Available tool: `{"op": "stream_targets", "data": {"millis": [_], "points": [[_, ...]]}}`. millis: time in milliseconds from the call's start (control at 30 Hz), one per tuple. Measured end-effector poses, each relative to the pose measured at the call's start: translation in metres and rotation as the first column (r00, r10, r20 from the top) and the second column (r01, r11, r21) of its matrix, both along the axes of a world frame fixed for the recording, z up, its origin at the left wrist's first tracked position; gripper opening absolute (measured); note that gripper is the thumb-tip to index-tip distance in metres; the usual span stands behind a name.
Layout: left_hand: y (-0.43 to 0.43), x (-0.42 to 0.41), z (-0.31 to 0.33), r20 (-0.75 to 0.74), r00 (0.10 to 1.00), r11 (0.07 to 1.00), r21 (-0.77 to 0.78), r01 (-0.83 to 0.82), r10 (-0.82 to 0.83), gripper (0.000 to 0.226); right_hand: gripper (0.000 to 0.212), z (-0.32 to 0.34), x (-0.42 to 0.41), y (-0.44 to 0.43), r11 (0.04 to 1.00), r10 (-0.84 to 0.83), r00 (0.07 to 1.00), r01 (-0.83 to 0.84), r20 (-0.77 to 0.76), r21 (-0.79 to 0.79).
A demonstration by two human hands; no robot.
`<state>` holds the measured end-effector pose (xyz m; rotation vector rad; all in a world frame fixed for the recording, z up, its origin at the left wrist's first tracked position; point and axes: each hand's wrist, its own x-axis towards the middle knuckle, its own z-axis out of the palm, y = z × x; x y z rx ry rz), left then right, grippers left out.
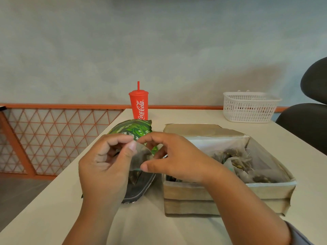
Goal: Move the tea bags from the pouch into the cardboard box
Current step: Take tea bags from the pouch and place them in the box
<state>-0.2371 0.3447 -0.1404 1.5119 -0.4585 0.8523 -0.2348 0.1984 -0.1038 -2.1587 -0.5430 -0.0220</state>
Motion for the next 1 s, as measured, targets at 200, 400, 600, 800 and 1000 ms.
{"op": "stream_targets", "data": {"millis": [200,400,600,800,1000], "points": [[0.002,0.0,0.0,-0.02,1.0,0.999,-0.053,0.004,-0.005,0.012,0.017,0.004,-0.001,-0.001,0.985,-0.081,0.995,0.071,0.057,0.155],[-0.001,0.0,-0.001,-0.033,0.999,0.996,-0.085,0.026,-0.029,0.011,0.027,0.009,-0.003,-0.004,0.986,-0.09,0.99,0.074,0.107,0.147],[0.0,0.004,-0.004,-0.09,0.993,0.996,-0.03,-0.083,0.08,0.028,0.028,0.014,-0.001,-0.016,0.927,-0.168,0.976,0.109,0.136,0.358],[0.001,0.004,-0.003,0.023,0.96,0.926,0.257,-0.276,0.279,0.016,0.029,0.027,-0.002,-0.042,0.898,-0.313,0.932,0.227,0.183,0.378],[0.009,0.01,-0.005,-0.007,0.92,0.855,0.371,-0.362,0.392,0.027,0.027,0.024,0.007,-0.075,0.827,-0.553,0.798,0.489,0.239,0.277]]}}
